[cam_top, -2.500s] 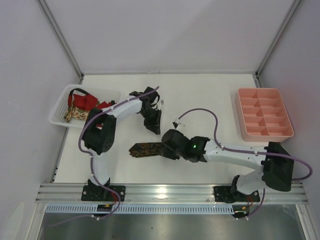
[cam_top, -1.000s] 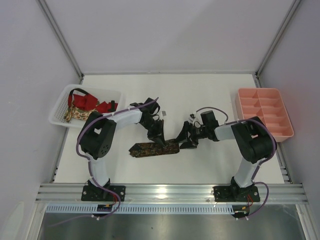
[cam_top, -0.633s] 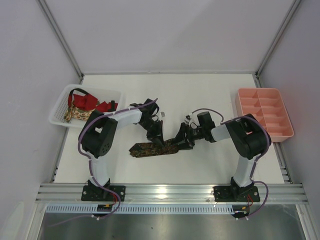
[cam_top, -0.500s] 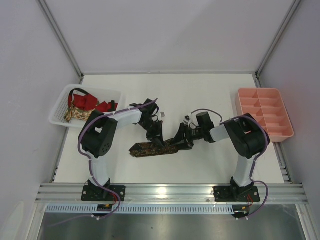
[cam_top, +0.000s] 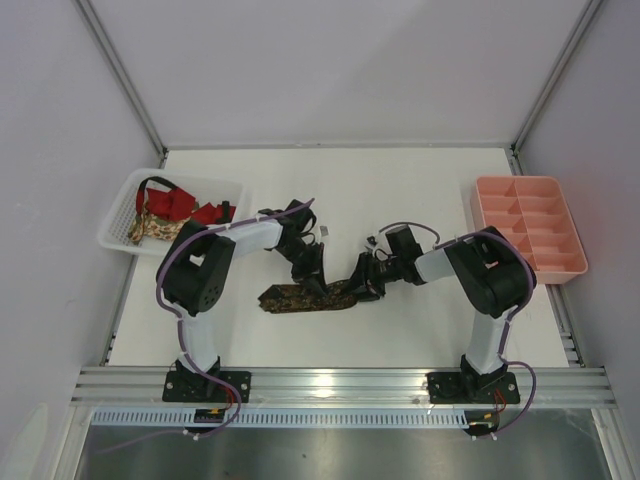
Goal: Roll the ties
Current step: Roll the tie
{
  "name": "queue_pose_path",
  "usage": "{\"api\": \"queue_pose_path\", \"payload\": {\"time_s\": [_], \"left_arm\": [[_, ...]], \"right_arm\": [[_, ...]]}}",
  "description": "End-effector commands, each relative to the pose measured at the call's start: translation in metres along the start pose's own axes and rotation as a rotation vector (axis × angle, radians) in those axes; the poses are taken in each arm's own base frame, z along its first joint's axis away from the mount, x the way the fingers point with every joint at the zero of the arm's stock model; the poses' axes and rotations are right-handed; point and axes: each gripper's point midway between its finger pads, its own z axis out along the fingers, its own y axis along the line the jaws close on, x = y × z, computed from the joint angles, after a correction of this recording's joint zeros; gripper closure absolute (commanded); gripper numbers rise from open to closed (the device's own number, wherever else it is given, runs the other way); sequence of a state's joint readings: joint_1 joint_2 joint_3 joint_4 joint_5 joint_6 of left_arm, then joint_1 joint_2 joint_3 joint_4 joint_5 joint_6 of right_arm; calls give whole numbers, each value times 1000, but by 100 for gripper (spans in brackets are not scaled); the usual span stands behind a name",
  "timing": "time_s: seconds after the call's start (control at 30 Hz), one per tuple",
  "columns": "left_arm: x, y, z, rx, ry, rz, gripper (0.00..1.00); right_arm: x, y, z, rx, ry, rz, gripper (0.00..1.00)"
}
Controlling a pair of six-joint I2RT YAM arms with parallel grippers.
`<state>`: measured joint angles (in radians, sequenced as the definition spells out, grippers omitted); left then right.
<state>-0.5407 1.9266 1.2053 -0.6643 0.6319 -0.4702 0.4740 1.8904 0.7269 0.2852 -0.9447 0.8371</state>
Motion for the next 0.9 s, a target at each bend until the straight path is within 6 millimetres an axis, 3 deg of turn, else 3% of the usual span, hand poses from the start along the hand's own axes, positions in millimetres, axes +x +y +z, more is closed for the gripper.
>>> {"api": "queue_pose_path", "payload": {"time_s": [0.0, 0.13, 0.3, 0.4, 0.53, 0.7, 0.87], "left_arm": [[-3, 4, 6, 6, -9, 18, 98], [-3, -5, 11, 18, -2, 33, 98], [0, -21, 26, 27, 18, 46, 98], [0, -31, 31, 34, 6, 52, 98], [-2, -35, 26, 34, -19, 60, 98], [0, -33, 23, 28, -29, 71, 98], [4, -29, 27, 31, -23, 56, 98]], "right_arm": [[-4, 10, -1, 67, -13, -10, 80], [-3, 10, -8, 167, -2, -14, 100], [-5, -7, -29, 405, 7, -36, 100], [8, -24, -57, 606, 53, -15, 100], [11, -37, -92, 810, 37, -43, 100], [16, -44, -124, 968, 10, -53, 100], [13, -36, -141, 1067, -28, -67, 100]]}}
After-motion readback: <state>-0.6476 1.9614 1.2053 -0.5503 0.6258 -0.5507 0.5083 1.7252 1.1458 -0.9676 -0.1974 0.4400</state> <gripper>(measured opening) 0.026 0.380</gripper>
